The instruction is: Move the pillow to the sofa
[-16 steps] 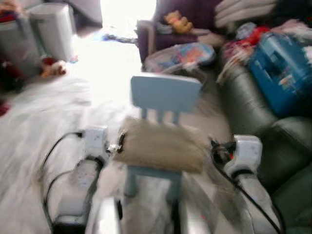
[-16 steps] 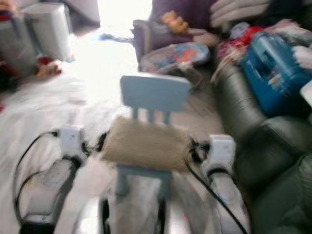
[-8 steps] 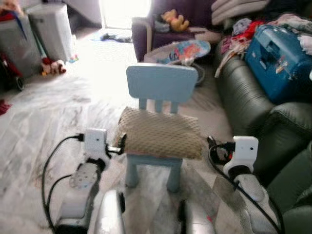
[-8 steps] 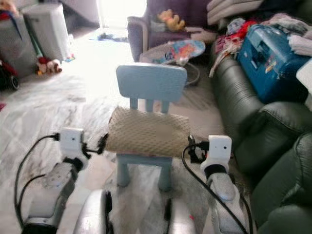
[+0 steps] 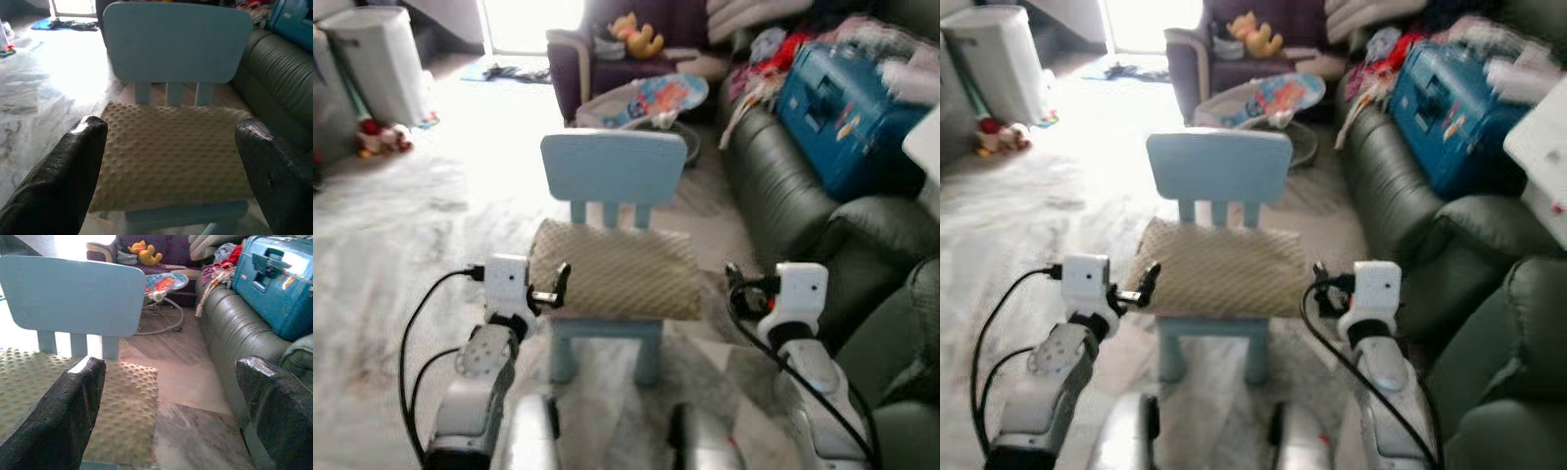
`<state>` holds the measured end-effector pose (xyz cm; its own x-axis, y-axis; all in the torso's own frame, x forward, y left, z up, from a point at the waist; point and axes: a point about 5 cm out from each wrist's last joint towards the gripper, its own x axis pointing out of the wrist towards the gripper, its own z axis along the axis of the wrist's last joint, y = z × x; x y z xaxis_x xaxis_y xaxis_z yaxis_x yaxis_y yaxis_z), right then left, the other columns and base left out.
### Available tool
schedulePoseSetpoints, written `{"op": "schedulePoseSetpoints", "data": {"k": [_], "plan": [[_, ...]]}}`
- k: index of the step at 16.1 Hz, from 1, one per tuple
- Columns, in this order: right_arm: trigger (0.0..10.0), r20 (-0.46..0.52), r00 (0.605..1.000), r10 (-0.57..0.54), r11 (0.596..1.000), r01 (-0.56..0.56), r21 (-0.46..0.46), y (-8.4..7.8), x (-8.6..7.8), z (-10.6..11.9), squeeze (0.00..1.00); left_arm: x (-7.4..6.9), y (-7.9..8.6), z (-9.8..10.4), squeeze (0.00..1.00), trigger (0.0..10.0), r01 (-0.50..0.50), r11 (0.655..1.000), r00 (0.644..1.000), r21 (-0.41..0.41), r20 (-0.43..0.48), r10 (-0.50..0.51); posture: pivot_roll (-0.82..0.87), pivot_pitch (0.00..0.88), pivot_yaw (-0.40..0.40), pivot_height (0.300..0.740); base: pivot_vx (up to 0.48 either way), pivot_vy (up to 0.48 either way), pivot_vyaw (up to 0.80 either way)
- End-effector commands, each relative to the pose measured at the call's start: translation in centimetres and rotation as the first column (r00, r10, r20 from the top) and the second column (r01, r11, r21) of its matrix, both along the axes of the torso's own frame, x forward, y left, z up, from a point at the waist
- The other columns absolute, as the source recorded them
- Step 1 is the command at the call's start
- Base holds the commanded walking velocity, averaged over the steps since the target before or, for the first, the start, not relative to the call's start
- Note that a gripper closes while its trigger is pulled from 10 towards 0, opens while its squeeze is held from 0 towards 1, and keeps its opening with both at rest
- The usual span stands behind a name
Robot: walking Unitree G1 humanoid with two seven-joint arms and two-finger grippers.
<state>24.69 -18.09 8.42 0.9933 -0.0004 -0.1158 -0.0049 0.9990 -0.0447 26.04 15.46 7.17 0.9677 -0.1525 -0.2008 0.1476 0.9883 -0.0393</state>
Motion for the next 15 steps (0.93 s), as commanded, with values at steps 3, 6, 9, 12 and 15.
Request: {"op": "schedulePoseSetpoints", "data": {"k": [3, 6, 9, 12, 15], "plan": [[10.0, 0.005, 1.000, 0.013, 1.000, -0.013, -0.016, -0.01, -0.10, 0.12, 0.00, 0.18, -0.22, 0.27, 0.00, 10.0, 0.000, 1.000, 1.000, -0.002, 0.013, 0.000, -0.04, 0.000, -0.044, 0.645, 0.276, 0.084, 0.00], [10.0, 0.008, 1.000, 0.016, 1.000, -0.016, -0.015, -0.01, -0.04, 0.13, 0.00, 0.30, -0.23, 0.31, 0.00, 10.0, -0.001, 1.000, 1.000, 0.001, 0.016, 0.001, -0.04, 0.000, -0.043, 0.645, 0.292, 0.271, 0.00], [10.0, 0.007, 1.000, 0.014, 1.000, -0.014, -0.014, -0.02, -0.10, 0.09, 0.00, 0.30, -0.22, 0.18, 0.00, 10.0, -0.003, 1.000, 1.000, 0.010, 0.009, 0.003, -0.04, 0.000, -0.043, 0.645, 0.097, 0.177, 0.00], [10.0, 0.008, 1.000, 0.010, 1.000, -0.010, -0.016, -0.02, -0.06, 0.06, 0.00, 0.26, -0.28, 0.20, 0.00, 10.0, 0.007, 1.000, 1.000, 0.012, 0.015, -0.007, -0.04, 0.000, -0.042, 0.645, 0.176, 0.000, 0.00], [10.0, 0.012, 1.000, 0.009, 1.000, -0.009, -0.016, 0.00, -0.01, 0.14, 0.00, 0.31, -0.46, 0.31, 0.00, 10.0, 0.026, 0.999, 0.999, 0.027, 0.027, -0.026, -0.04, 0.000, -0.042, 0.645, 0.361, 0.000, 0.00]]}}
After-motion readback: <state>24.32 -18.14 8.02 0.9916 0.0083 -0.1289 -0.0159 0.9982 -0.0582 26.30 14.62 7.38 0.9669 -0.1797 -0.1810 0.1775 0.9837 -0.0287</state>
